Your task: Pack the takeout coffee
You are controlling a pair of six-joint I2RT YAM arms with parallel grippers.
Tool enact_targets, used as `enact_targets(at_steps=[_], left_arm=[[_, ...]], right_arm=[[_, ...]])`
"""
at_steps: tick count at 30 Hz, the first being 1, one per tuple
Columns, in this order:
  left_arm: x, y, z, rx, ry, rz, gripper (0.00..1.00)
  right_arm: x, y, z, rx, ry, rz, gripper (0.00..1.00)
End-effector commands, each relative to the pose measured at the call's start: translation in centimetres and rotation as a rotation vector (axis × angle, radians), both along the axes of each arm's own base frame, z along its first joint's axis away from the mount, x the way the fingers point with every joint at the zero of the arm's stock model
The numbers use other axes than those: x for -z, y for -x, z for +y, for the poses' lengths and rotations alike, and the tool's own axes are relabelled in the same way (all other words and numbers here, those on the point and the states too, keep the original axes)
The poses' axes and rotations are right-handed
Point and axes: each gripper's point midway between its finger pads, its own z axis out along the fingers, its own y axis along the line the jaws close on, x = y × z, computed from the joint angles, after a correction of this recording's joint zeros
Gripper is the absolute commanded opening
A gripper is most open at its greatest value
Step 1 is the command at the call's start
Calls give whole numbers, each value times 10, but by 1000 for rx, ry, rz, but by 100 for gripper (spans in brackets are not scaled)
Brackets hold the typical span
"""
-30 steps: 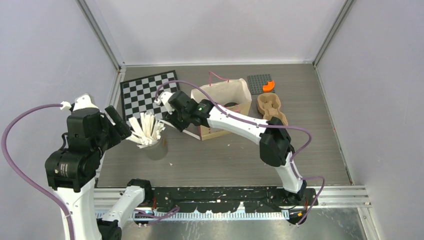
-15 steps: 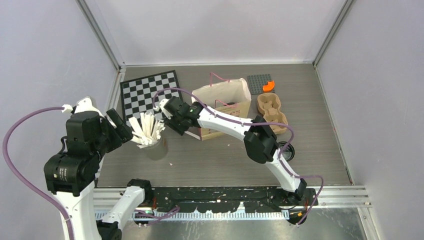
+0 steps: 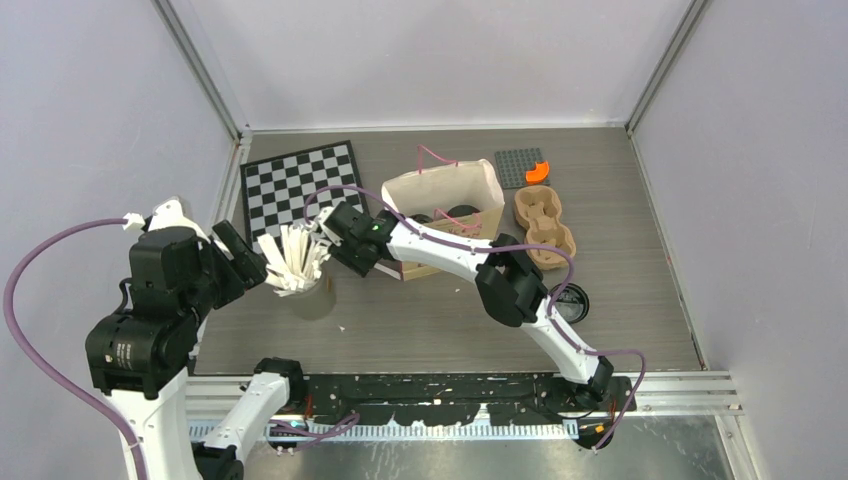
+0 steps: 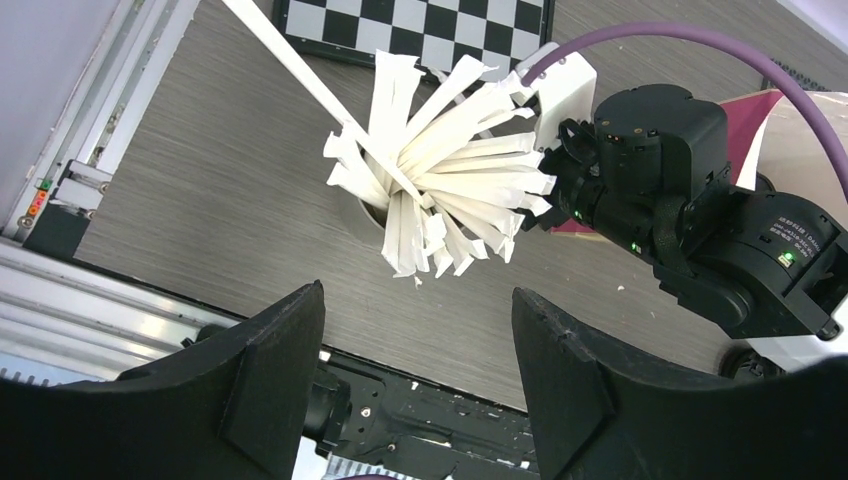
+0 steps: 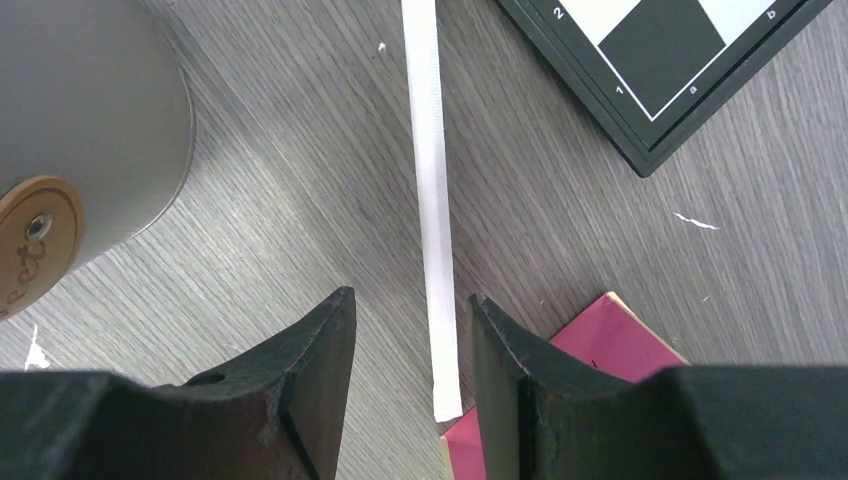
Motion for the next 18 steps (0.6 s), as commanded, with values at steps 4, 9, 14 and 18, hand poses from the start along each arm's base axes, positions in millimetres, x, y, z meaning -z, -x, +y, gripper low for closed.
enact_targets(at_steps=[4, 9, 14, 18], left_arm=[[-2, 2, -1, 2, 10, -15, 70], [-3, 3, -3, 25, 3, -14, 70], [-4, 6, -4, 56, -12, -15, 71], [-8, 8, -4, 81, -31, -16, 71]], right_arm=[[-79, -2, 6, 61, -118, -72, 49], [-88, -4, 11, 76, -101, -102, 49], [-91, -18, 17, 112, -80, -137, 49], [-85, -20, 27, 137, -100, -117, 47]])
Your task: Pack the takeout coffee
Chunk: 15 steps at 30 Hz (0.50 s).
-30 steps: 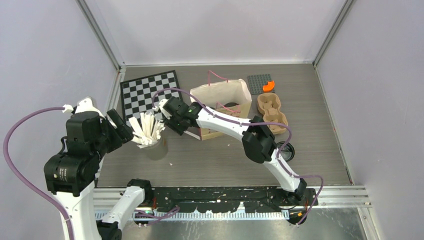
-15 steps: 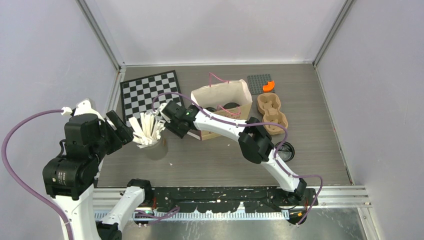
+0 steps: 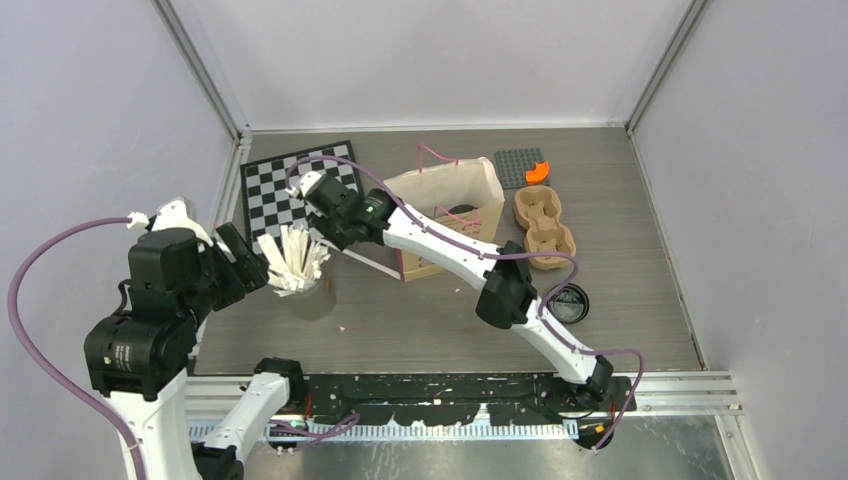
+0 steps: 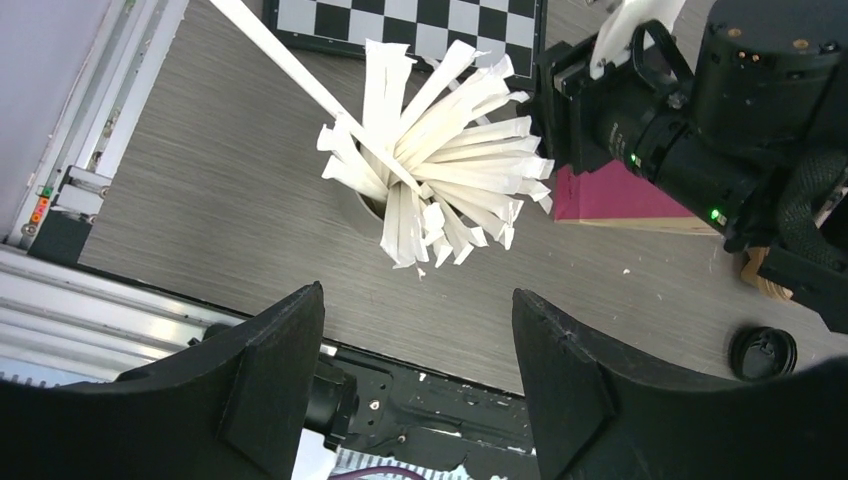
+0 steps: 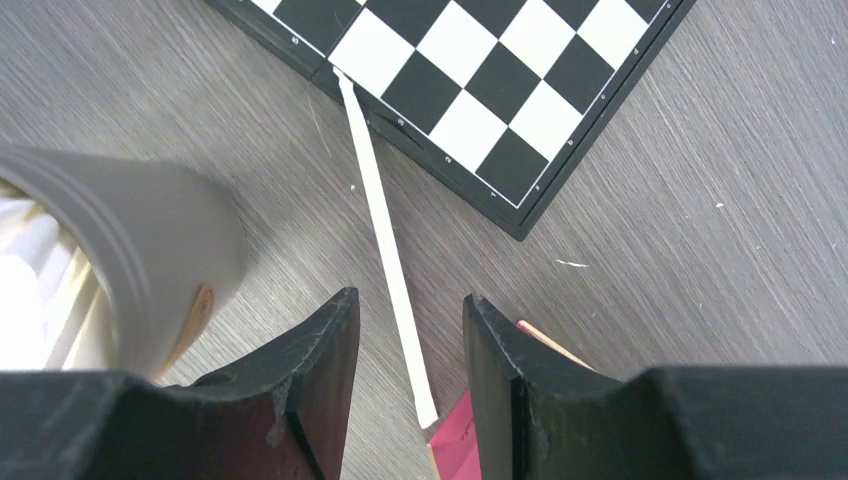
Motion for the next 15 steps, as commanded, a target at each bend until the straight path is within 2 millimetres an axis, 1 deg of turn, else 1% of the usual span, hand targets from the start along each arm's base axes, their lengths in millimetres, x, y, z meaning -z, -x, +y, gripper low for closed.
enact_targets(at_steps=[1, 10, 15], left_arm=[[-10, 6, -1, 45, -27, -24, 71], [-7, 17, -1, 63, -38, -17, 71], [-9, 21, 1, 62, -42, -22, 71]], right_arm=[[14, 0, 2, 39, 19, 23, 47], [43, -4, 4, 48, 55, 29, 46], [62, -3, 2, 29, 96, 49, 47]])
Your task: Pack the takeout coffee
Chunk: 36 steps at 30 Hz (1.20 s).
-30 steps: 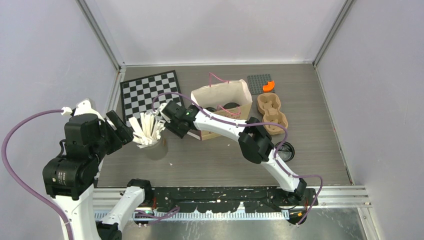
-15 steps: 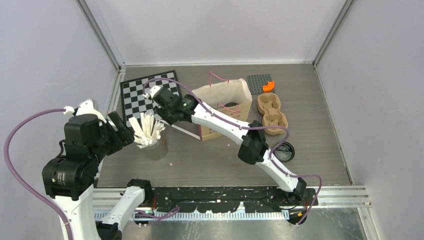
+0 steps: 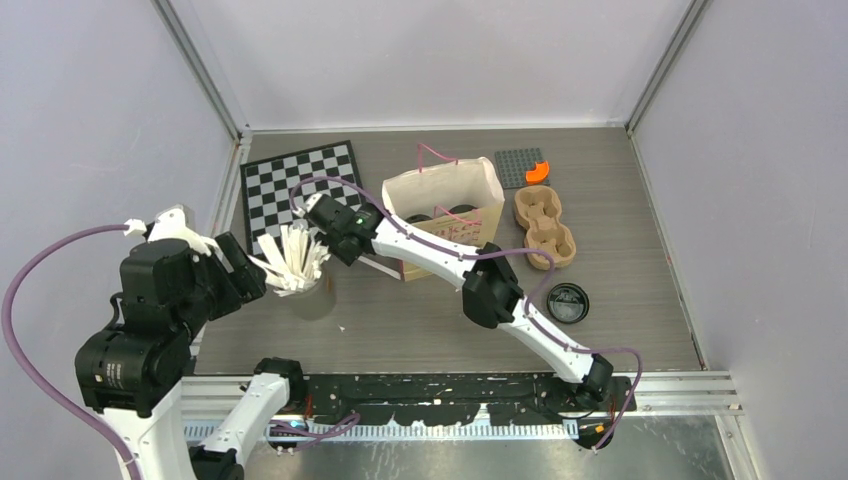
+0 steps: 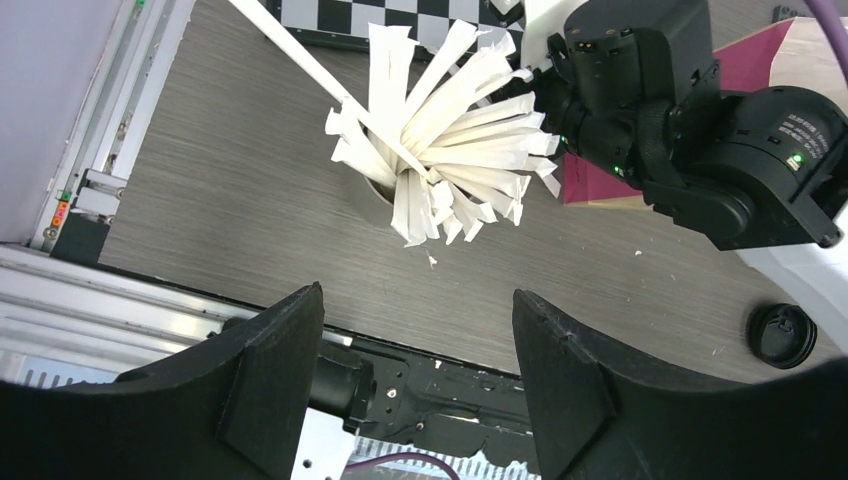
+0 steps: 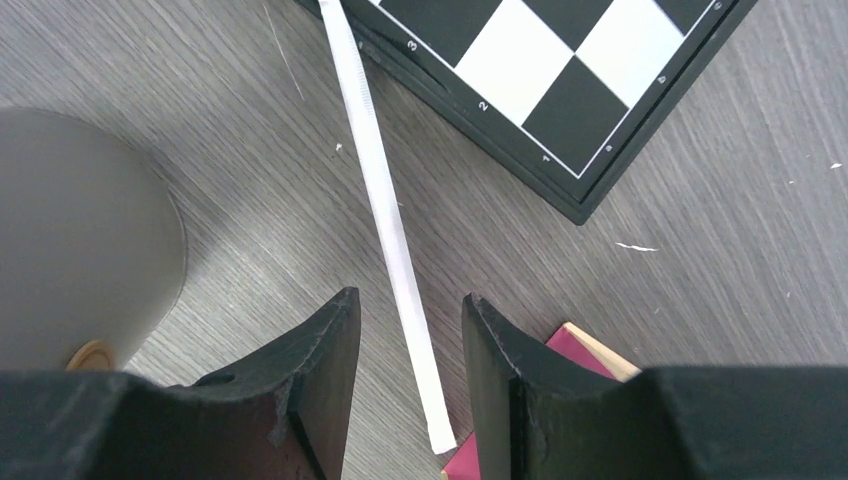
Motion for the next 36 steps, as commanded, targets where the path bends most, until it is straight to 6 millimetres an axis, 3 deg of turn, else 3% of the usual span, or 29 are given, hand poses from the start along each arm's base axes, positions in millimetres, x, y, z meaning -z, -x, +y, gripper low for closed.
enact_targets(at_steps=[1, 36], left_arm=[[-7, 7, 1, 16, -11, -24, 71], [-7, -1, -3, 22, 8, -22, 71]], right_arm=[[-2, -1, 2, -9, 0, -7, 47], [46, 7, -14, -101, 135, 29, 48]])
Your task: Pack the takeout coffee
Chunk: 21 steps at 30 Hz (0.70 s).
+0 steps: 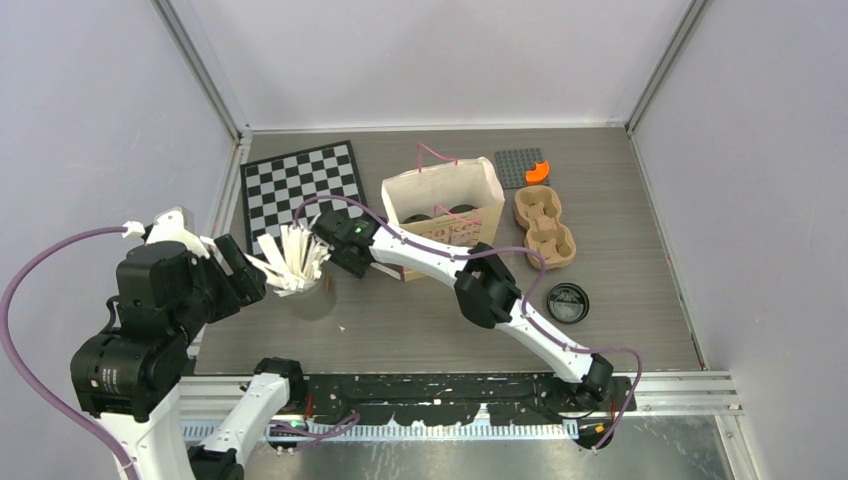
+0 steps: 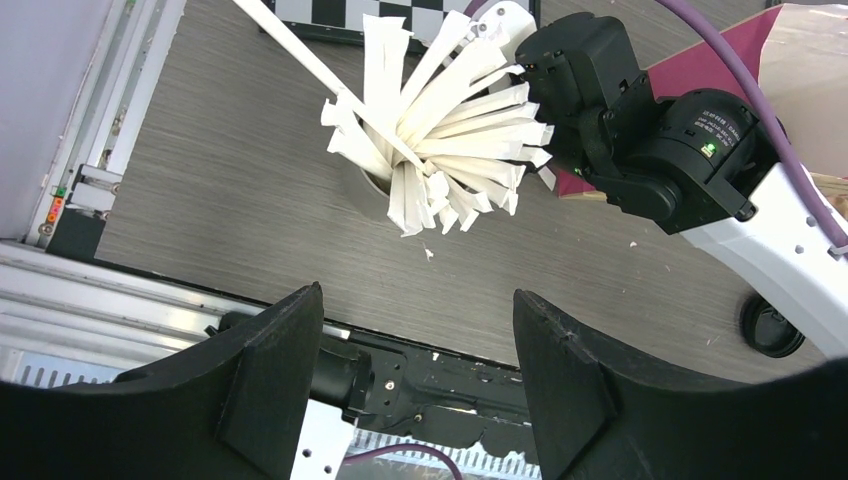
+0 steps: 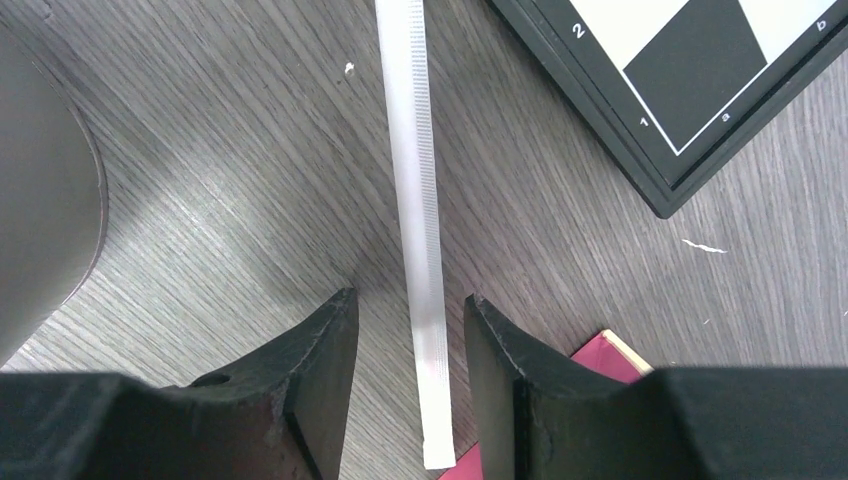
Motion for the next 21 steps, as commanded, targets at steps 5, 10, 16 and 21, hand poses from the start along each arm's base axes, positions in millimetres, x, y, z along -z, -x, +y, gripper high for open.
enact_targets(at_steps=[5, 10, 16, 21], left_arm=[[-5, -7, -2, 9, 1, -29, 71], [-9, -9, -2, 4, 11, -53, 71], [-12, -12, -3, 2, 21, -73, 71], [-12, -13, -4, -6, 37, -90, 71]], right_arm=[[-21, -3, 7, -20, -39, -29, 30], [-44, 0, 9, -24, -70, -48, 13], [-90, -4, 3, 22, -125, -106, 11], [-134, -1, -4, 58, -194, -135, 11]])
